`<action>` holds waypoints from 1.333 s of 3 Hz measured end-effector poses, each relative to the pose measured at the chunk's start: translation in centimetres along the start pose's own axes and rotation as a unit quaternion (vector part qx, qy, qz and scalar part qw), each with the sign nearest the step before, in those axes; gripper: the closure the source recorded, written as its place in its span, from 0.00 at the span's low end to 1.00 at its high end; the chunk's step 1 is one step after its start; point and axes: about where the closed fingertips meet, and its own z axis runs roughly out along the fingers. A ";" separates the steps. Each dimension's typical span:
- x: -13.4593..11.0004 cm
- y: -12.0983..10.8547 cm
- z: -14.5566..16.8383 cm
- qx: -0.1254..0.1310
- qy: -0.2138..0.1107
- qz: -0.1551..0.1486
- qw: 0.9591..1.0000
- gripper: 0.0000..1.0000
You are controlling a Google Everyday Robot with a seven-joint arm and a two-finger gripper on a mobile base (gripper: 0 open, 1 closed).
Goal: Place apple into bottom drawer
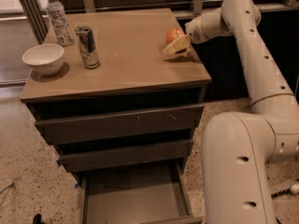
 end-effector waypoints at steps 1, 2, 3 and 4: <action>0.0 0.0 0.0 0.000 0.000 0.000 1.000 0.19; 0.0 0.0 0.0 0.000 0.000 0.000 1.000 0.42; 0.0 0.0 0.0 0.000 0.000 0.000 1.000 0.65; 0.0 0.0 0.0 0.000 0.000 0.000 1.000 0.89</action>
Offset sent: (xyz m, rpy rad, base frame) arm 0.0002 0.0001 0.0000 0.0002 -0.0004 0.0000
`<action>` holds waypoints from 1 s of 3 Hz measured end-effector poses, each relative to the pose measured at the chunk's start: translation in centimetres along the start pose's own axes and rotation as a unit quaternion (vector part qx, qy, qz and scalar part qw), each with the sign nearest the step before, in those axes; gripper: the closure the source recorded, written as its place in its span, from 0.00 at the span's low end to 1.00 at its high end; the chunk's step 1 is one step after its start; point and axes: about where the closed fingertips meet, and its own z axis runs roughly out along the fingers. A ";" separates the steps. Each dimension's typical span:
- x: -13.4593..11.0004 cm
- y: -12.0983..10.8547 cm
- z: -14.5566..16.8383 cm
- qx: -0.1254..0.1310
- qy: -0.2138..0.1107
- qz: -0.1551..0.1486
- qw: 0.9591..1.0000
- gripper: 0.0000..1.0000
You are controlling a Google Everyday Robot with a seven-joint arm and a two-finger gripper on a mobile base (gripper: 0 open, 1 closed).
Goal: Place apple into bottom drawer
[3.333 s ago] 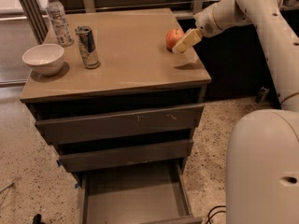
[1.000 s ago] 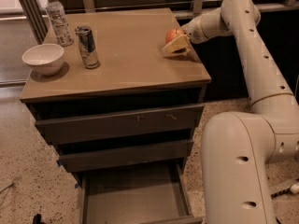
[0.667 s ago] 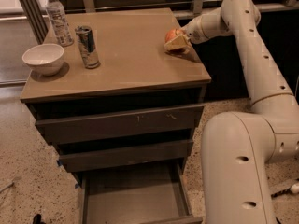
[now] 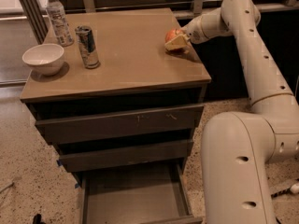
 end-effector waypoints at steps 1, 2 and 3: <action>0.0 0.0 0.0 0.000 0.000 0.000 1.000 1.00; -0.8 0.9 -0.6 -0.013 0.000 -0.019 1.000 1.00; -2.9 4.9 -4.2 -0.065 0.002 -0.067 0.996 1.00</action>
Offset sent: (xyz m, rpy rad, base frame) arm -0.0246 0.0042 0.0275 -0.0374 -0.0372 0.0897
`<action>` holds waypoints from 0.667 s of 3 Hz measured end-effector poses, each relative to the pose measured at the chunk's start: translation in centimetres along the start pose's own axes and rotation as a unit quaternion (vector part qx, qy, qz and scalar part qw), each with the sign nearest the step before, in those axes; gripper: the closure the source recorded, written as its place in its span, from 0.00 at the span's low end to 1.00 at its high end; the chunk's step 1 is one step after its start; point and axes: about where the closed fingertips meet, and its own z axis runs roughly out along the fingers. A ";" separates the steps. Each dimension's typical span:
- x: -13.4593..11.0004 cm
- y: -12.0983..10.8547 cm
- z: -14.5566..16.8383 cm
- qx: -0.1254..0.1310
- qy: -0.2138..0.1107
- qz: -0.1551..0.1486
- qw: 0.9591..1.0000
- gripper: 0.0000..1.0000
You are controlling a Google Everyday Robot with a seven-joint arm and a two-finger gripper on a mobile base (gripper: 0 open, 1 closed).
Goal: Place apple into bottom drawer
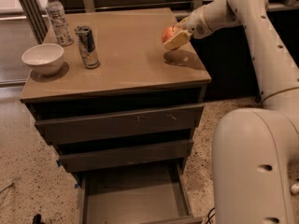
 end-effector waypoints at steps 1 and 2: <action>-1.2 4.6 -4.0 -0.039 0.001 -0.003 0.999 1.00; -0.3 6.3 -2.4 -0.061 0.014 0.003 0.998 1.00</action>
Offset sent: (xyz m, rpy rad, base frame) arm -0.0465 -0.0036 0.0227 0.0041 0.0335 0.0532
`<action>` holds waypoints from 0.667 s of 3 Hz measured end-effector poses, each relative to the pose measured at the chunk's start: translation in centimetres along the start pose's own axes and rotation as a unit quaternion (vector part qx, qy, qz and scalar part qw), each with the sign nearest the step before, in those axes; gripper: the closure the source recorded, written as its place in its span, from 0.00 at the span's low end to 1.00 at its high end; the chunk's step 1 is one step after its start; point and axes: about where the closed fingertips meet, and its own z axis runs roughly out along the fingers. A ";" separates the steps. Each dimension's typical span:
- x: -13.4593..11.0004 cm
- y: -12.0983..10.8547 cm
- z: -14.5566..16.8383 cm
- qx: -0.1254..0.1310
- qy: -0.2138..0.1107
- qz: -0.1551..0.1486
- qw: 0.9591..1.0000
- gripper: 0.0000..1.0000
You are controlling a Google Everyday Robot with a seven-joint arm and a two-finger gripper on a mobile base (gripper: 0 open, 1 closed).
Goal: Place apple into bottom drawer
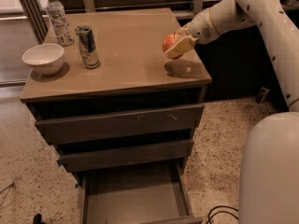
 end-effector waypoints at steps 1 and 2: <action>0.0 0.0 0.0 0.000 0.000 0.000 1.000 1.00; -2.4 2.3 -2.1 -0.008 -0.017 -0.029 0.999 1.00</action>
Offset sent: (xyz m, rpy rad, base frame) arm -0.0748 0.0132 0.0786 0.0394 -0.1179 0.1218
